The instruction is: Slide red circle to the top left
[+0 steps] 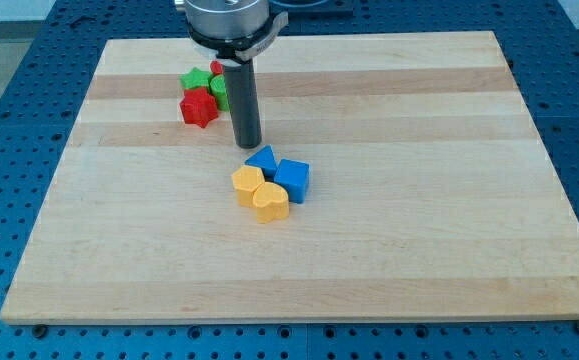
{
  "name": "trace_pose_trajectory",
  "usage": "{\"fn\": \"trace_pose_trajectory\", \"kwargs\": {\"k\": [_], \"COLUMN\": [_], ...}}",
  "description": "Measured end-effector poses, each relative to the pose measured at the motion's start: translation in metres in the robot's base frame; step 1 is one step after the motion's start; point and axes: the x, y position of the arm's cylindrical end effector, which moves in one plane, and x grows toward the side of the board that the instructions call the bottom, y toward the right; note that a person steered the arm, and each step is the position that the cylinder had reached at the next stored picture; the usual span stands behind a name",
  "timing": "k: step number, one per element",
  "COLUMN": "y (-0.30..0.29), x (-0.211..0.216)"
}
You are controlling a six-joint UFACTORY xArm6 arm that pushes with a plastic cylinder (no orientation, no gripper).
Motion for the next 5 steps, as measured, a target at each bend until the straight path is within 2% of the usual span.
{"fn": "trace_pose_trajectory", "kwargs": {"k": [1, 3, 5], "y": [0.0, 0.02, 0.021], "x": [-0.008, -0.056, -0.073]}}
